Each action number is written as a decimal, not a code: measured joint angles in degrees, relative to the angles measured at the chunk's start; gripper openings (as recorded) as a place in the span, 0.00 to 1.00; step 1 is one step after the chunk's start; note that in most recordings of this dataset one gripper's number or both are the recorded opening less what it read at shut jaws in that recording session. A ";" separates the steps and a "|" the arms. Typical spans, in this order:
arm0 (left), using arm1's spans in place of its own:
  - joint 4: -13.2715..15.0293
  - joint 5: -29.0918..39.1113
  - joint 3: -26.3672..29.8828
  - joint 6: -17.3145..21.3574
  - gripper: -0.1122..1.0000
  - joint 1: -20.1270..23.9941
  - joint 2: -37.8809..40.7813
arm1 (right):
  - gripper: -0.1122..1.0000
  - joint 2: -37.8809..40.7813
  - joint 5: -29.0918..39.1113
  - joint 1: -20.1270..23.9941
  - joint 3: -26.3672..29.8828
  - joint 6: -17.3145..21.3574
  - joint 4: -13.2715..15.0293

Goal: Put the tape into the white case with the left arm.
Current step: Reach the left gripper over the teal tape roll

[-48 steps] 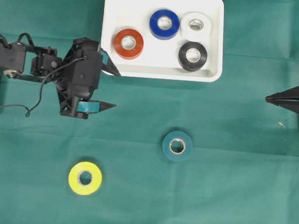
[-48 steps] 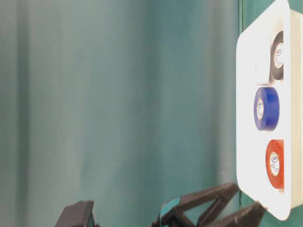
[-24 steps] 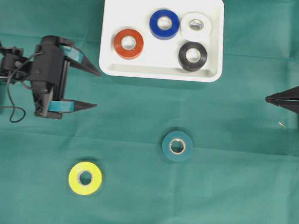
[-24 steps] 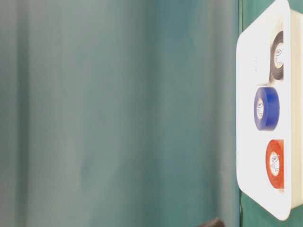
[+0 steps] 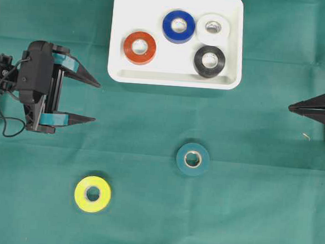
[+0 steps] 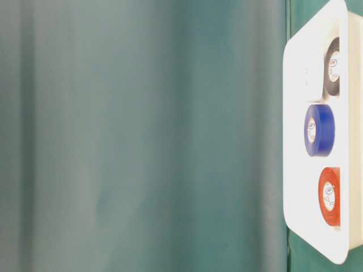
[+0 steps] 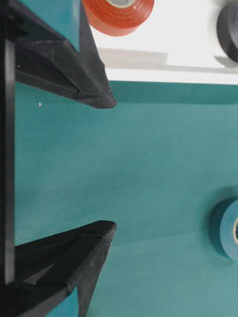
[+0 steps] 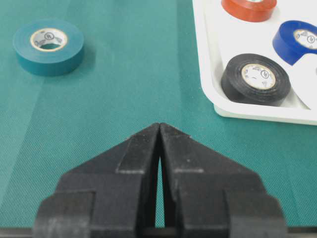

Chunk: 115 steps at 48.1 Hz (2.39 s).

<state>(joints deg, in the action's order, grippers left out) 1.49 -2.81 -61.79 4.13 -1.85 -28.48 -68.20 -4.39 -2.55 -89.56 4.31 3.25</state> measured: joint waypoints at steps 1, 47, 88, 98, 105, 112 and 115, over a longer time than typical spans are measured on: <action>-0.09 0.00 0.09 0.00 1.00 -0.09 0.09 | 0.02 0.00 0.00 -0.09 0.00 0.00 0.00; 0.00 -0.09 13.27 -0.09 1.00 -4.04 17.49 | 0.02 0.00 0.00 -0.09 0.00 0.00 0.00; 0.00 3.34 30.59 0.35 1.00 -9.49 34.98 | 0.02 0.00 0.00 -0.09 0.00 0.00 -0.09; -0.09 5.98 34.19 0.35 1.00 -9.58 38.50 | 0.02 0.00 0.00 0.00 0.00 0.00 0.00; -0.09 7.12 36.65 0.35 1.00 -9.84 40.69 | 0.02 0.00 0.00 0.00 0.00 0.00 0.00; 0.00 7.91 38.85 0.44 1.00 -9.84 42.63 | 0.02 0.00 0.00 0.00 0.00 0.00 -0.09; 0.00 7.91 39.64 0.44 1.00 -9.84 43.33 | 0.02 0.00 0.00 -0.09 0.00 -0.09 0.00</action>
<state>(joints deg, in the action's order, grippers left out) 1.49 5.10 -22.15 4.57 -11.69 14.85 -68.20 -4.39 -2.64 -89.56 4.22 3.25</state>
